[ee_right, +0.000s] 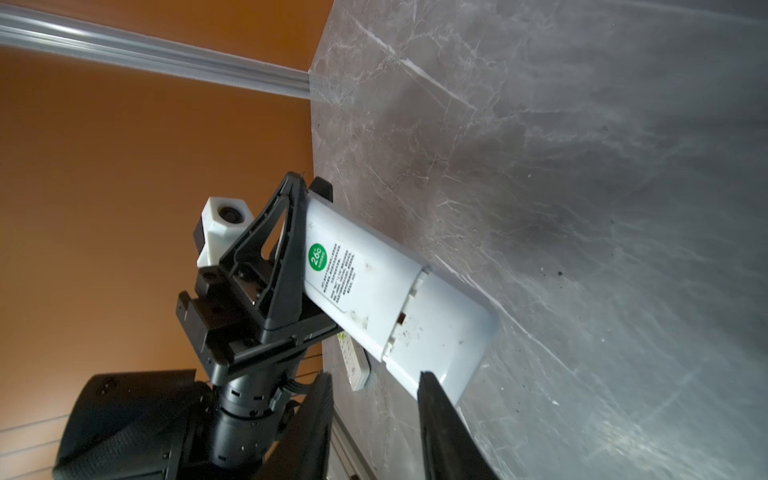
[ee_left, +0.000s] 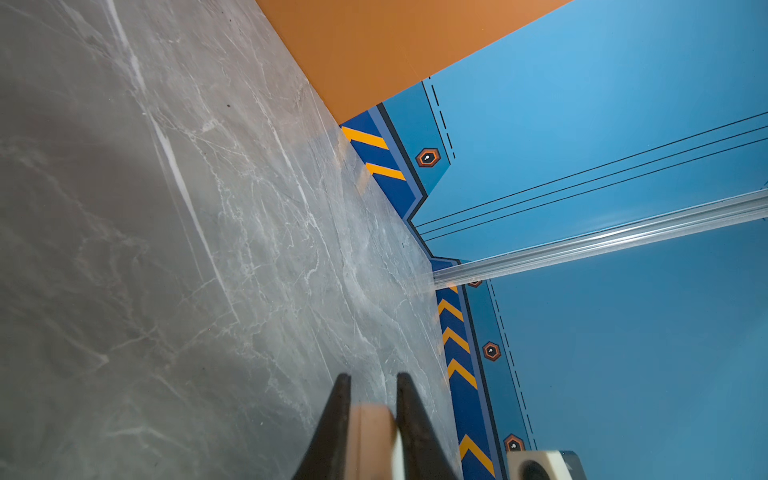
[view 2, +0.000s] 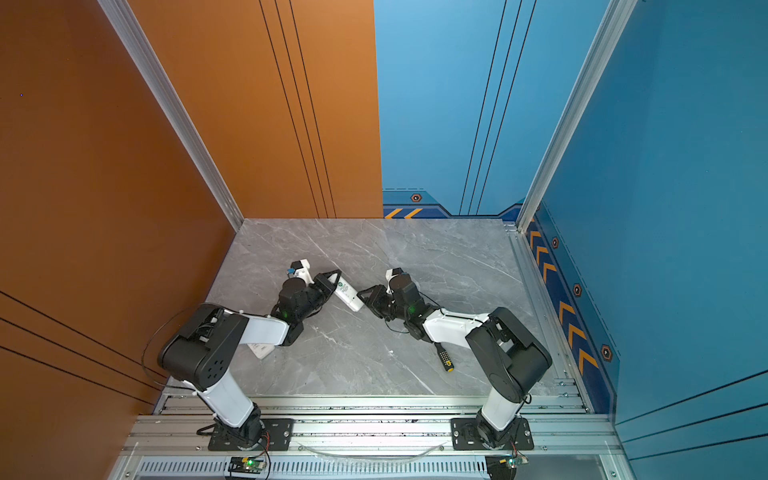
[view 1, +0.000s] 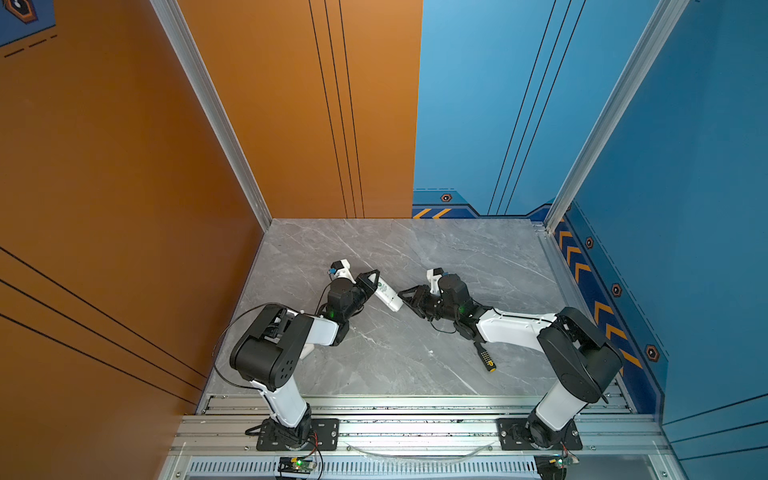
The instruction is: Unload the batteries from the remote control
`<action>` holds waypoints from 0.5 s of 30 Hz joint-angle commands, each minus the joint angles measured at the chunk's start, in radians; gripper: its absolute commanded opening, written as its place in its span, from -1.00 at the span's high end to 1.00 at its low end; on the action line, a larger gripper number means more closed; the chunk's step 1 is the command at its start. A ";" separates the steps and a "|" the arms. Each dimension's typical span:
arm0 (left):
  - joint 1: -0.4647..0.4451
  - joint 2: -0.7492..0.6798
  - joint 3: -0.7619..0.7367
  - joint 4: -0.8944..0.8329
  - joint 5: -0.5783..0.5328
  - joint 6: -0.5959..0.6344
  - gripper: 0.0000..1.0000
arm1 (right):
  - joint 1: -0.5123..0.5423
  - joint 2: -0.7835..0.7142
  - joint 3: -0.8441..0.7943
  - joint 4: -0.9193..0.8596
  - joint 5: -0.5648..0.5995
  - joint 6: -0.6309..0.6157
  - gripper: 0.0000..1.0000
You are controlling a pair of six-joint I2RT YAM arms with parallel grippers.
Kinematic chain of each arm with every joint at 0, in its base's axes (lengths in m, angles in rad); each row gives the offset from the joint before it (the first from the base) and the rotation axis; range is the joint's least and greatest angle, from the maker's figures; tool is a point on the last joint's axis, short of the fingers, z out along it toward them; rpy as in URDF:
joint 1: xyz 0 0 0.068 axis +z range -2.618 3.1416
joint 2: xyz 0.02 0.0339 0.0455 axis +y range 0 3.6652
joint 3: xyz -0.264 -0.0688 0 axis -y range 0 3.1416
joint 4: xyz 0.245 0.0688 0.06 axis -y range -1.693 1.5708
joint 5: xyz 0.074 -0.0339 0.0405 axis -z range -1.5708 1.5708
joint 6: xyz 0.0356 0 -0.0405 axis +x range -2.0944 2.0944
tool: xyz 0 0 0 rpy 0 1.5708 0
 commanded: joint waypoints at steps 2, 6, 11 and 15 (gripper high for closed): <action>-0.011 -0.067 0.030 -0.074 0.012 0.069 1.00 | 0.021 0.018 0.046 -0.085 -0.013 -0.027 0.00; -0.008 -0.066 0.038 -0.075 0.032 0.068 1.00 | 0.059 0.055 0.043 -0.051 -0.003 0.002 -0.14; -0.012 -0.067 0.039 -0.069 0.036 0.071 1.00 | 0.070 0.115 0.049 0.027 0.011 0.054 -0.11; -0.005 -0.073 0.036 -0.069 0.039 0.072 1.00 | 0.066 0.118 0.054 0.022 0.007 0.056 -0.08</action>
